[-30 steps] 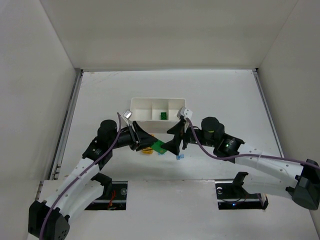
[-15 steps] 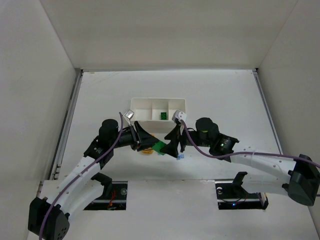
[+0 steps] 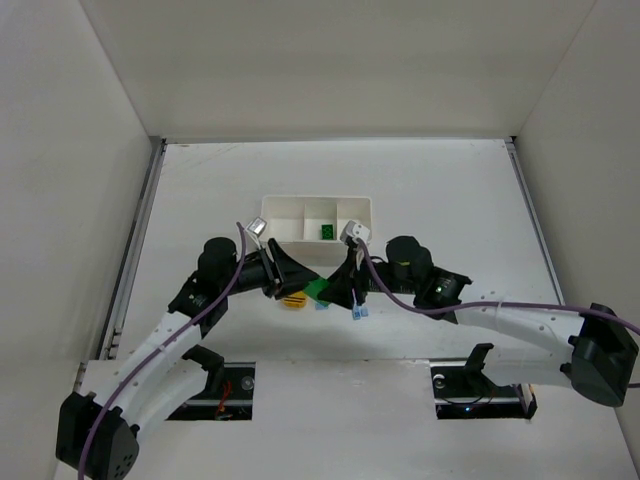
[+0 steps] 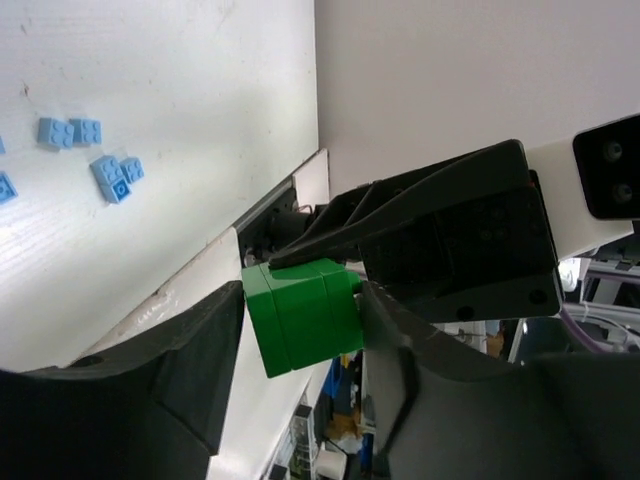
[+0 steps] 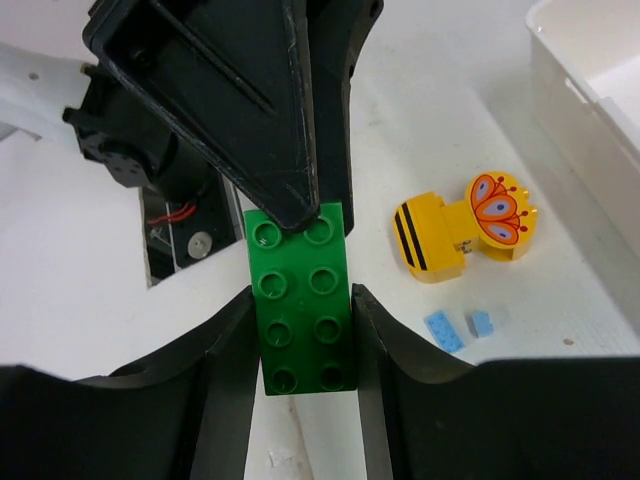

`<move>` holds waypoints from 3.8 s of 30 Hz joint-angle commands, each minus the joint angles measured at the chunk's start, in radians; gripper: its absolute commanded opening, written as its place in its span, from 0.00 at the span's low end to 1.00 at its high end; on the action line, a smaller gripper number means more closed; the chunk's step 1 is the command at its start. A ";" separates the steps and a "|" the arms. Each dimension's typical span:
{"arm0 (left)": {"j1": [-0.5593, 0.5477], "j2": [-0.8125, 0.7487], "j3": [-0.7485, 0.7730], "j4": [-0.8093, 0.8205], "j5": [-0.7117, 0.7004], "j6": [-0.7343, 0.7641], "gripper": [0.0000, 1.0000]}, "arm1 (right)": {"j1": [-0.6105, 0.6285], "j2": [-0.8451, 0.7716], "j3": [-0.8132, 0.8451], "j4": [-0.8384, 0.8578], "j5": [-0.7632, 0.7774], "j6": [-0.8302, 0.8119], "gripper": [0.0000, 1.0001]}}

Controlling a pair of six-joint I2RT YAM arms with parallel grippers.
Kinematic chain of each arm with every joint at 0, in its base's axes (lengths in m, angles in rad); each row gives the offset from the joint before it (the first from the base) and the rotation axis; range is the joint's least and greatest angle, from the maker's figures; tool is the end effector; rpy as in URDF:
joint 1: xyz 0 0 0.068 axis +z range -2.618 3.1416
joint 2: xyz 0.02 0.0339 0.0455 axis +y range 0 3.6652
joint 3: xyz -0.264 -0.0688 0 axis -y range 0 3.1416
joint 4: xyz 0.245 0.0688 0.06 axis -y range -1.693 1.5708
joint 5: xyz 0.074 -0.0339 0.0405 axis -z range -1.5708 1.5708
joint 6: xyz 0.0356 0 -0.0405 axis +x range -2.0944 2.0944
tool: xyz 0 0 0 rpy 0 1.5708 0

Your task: Sort the legos into containers by color

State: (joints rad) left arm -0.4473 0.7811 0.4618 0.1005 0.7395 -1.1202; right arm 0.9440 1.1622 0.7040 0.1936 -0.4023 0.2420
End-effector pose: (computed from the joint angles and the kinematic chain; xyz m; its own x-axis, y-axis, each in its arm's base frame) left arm 0.1536 -0.1003 0.2577 -0.9068 -0.3026 -0.2934 0.2213 0.2507 -0.9424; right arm 0.1438 0.2223 0.2733 -0.3806 -0.1496 -0.9125 -0.9020 0.2776 0.3307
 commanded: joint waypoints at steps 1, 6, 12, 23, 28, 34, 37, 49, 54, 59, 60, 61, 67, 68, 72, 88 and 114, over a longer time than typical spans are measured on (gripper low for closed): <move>0.018 -0.040 0.026 0.105 -0.046 -0.001 0.54 | 0.002 -0.002 0.003 0.138 0.022 0.065 0.31; 0.042 -0.123 0.009 0.203 -0.266 0.054 0.69 | -0.027 0.014 -0.006 0.190 0.100 0.187 0.30; -0.017 -0.177 -0.109 0.428 -0.554 0.114 0.67 | -0.144 0.108 0.032 0.233 0.080 0.480 0.29; -0.176 -0.048 -0.183 0.626 -0.730 0.200 0.66 | -0.241 0.186 -0.031 0.541 -0.021 0.816 0.28; -0.224 -0.002 -0.190 0.702 -0.796 0.198 0.62 | -0.261 0.202 -0.043 0.586 -0.036 0.867 0.28; -0.250 0.066 -0.184 0.807 -0.833 0.178 0.58 | -0.271 0.220 -0.069 0.674 -0.059 0.960 0.28; -0.254 0.102 -0.176 0.876 -0.850 0.178 0.56 | -0.285 0.231 -0.093 0.756 -0.078 1.040 0.27; -0.284 0.247 -0.146 1.076 -0.851 0.138 0.46 | -0.317 0.358 -0.156 1.135 -0.118 1.332 0.28; -0.288 0.248 -0.135 1.081 -0.847 0.135 0.42 | -0.316 0.412 -0.155 1.204 -0.113 1.381 0.28; -0.291 0.239 -0.129 1.065 -0.842 0.134 0.32 | -0.323 0.424 -0.156 1.209 -0.102 1.382 0.27; -0.291 0.238 -0.127 1.062 -0.842 0.134 0.30 | -0.327 0.424 -0.156 1.205 -0.101 1.378 0.27; -0.291 0.236 -0.127 1.056 -0.841 0.135 0.30 | -0.330 0.424 -0.158 1.204 -0.101 1.375 0.27; -0.293 0.219 -0.123 1.007 -0.839 0.146 0.25 | -0.359 0.424 -0.167 1.198 -0.099 1.361 0.27; -0.293 0.215 -0.123 1.001 -0.839 0.148 0.24 | -0.365 0.422 -0.169 1.198 -0.101 1.359 0.27; -0.285 0.193 -0.123 0.963 -0.833 0.160 0.22 | -0.385 0.413 -0.176 1.198 -0.105 1.355 0.27; -0.256 0.116 -0.103 0.791 -0.789 0.226 0.17 | -0.431 0.403 -0.179 1.205 -0.133 1.343 0.25; -0.147 0.066 -0.028 0.630 -0.690 0.244 0.16 | -0.489 0.380 -0.103 0.895 -0.139 1.121 0.24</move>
State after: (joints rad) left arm -0.6121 0.8894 0.4019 0.7025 0.0387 -0.8730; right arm 0.4526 1.5768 0.5346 1.2083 -0.5694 1.4864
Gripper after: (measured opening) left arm 0.337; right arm 0.429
